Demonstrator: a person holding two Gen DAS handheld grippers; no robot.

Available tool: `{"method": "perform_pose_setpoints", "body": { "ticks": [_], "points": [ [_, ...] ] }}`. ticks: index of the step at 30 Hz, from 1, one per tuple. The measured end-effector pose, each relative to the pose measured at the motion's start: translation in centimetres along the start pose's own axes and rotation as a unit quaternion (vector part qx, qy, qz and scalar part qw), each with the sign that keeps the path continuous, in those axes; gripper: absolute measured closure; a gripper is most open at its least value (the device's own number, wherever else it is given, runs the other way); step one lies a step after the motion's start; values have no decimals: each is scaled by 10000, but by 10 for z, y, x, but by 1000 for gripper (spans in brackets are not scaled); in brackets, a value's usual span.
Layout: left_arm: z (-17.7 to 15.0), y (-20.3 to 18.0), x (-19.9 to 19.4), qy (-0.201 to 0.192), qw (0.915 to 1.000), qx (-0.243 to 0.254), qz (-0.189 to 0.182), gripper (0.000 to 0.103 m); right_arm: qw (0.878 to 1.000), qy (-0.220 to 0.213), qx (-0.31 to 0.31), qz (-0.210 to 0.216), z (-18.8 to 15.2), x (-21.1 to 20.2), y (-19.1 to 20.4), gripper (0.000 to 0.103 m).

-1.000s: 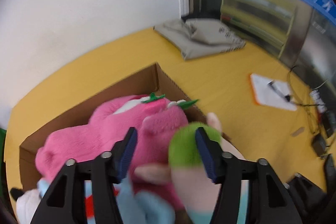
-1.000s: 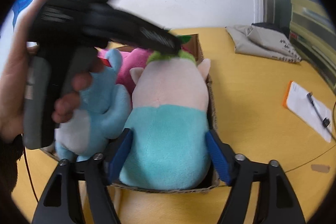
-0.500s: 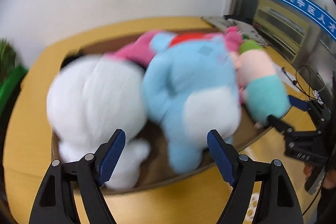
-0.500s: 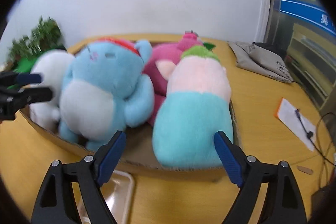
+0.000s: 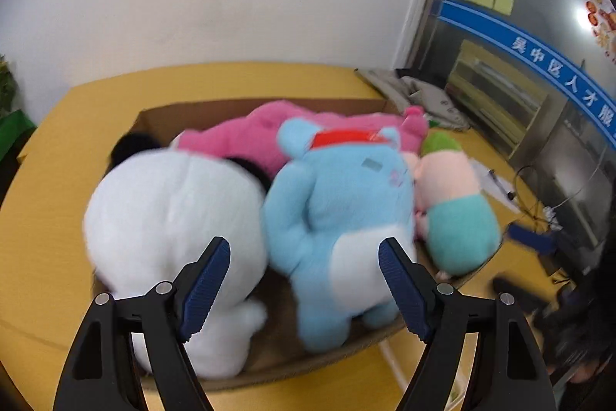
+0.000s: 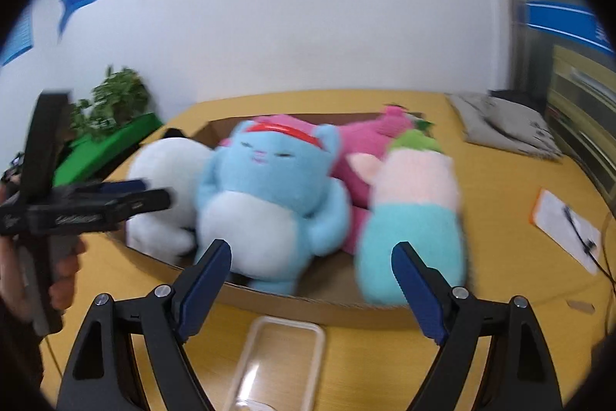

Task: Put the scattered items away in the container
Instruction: 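Withdraw both tools from the box toward the white phone case frame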

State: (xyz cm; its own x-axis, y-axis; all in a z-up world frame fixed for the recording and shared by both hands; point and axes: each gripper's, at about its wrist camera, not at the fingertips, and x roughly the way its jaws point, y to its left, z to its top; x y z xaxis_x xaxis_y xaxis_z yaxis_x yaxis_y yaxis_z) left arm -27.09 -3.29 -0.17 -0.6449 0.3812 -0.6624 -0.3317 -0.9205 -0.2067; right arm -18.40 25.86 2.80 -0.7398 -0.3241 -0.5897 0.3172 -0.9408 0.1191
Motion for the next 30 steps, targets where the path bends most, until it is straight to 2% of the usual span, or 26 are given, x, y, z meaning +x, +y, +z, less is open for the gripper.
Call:
{"method": "perform_pose_setpoints", "body": {
  "ticks": [3, 6, 8, 13, 15, 17, 22, 27, 30],
  "points": [
    [23, -12, 32, 274, 9989, 101, -365, 20, 9995, 164, -11, 279, 5, 35, 13, 18],
    [23, -18, 80, 851, 9958, 287, -177, 25, 9990, 333, 28, 306, 3, 56, 19, 18],
    [21, -13, 89, 875, 9957, 184, -253, 21, 9989, 308, -35, 363, -1, 52, 22, 18],
    [17, -12, 87, 825, 9961, 87, -304, 20, 9993, 195, -57, 312, -10, 23, 12, 18],
    [16, -12, 75, 772, 9966, -55, -272, 20, 9996, 121, 47, 242, -13, 11, 6, 17],
    [10, -17, 55, 616, 9981, -39, -33, 21, 9998, 49, 104, 171, -15, 0, 4, 17],
    [-17, -37, -11, 69, 9991, 156, 392, 5, 9996, -9, 230, -157, -21, -29, 4, 12],
    [-47, -53, -59, -144, 9993, 108, 316, 3, 9986, -24, 134, -506, -31, -44, 11, 12],
    [-61, -61, -71, -153, 9994, 54, 316, 3, 9982, -24, 56, -593, -38, -52, 14, 12]
  ]
}}
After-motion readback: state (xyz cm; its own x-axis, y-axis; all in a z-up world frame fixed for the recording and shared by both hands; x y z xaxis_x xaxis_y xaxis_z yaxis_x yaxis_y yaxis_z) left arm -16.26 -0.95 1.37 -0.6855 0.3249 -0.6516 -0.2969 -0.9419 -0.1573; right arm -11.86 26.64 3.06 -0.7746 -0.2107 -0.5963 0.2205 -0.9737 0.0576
